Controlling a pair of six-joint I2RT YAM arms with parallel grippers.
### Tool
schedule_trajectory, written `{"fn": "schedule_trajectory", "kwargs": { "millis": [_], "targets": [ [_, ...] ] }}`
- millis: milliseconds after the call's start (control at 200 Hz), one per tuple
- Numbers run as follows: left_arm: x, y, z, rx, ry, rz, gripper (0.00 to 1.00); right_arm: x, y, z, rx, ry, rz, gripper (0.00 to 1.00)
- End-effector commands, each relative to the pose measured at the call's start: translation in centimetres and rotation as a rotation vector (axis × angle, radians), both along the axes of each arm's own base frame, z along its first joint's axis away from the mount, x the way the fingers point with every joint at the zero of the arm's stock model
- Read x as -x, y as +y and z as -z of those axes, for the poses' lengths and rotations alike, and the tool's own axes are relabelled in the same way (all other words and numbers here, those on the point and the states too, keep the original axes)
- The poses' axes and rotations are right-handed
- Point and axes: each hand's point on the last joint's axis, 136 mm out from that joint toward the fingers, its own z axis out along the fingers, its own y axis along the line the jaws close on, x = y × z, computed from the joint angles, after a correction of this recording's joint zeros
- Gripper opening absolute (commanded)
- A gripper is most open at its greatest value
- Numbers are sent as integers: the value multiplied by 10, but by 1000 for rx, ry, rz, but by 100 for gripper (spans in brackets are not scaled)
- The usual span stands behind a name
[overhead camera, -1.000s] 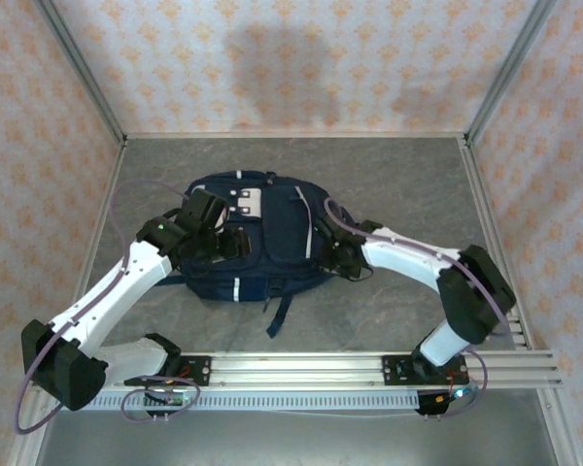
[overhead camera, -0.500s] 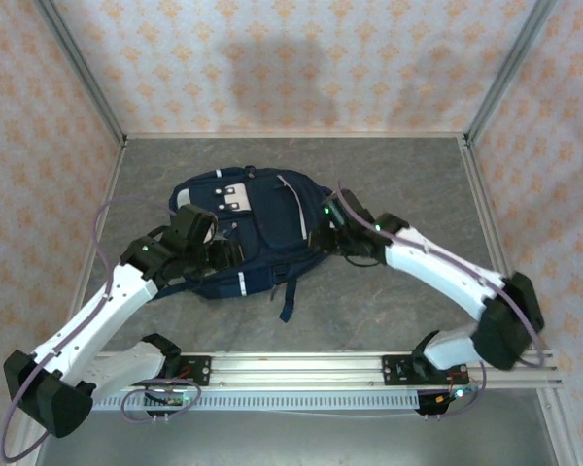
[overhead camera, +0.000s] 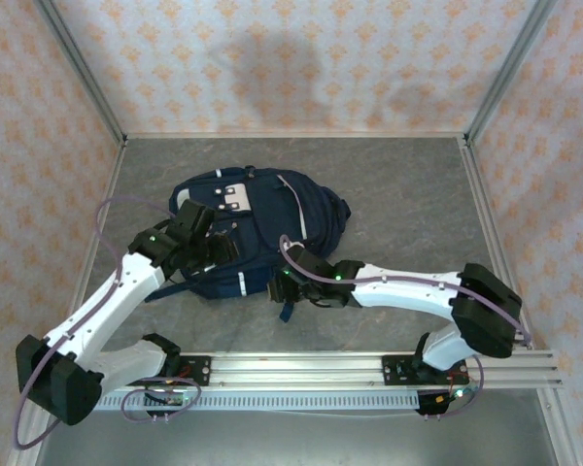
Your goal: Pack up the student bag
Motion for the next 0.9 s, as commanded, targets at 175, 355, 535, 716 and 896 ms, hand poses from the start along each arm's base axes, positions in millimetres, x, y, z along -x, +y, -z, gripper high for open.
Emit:
{"fn": "schedule_trajectory", "kwargs": {
  "millis": [175, 355, 535, 716, 896],
  "targets": [
    [-9, 4, -1, -9, 2, -37, 48, -15, 14, 12, -38, -34, 60, 45],
    [-10, 5, 3, -24, 26, -19, 48, -5, 13, 26, -48, -2, 74, 44],
    [-8, 4, 11, -24, 42, -14, 48, 4, 16, 47, 18, 42, 31, 45],
    [-6, 6, 16, -35, 53, -1, 48, 1, 16, 57, 56, 43, 41, 44],
    [-4, 7, 18, -41, 60, 5, 48, -6, 18, 58, 92, 27, 47, 40]
  ]
}}
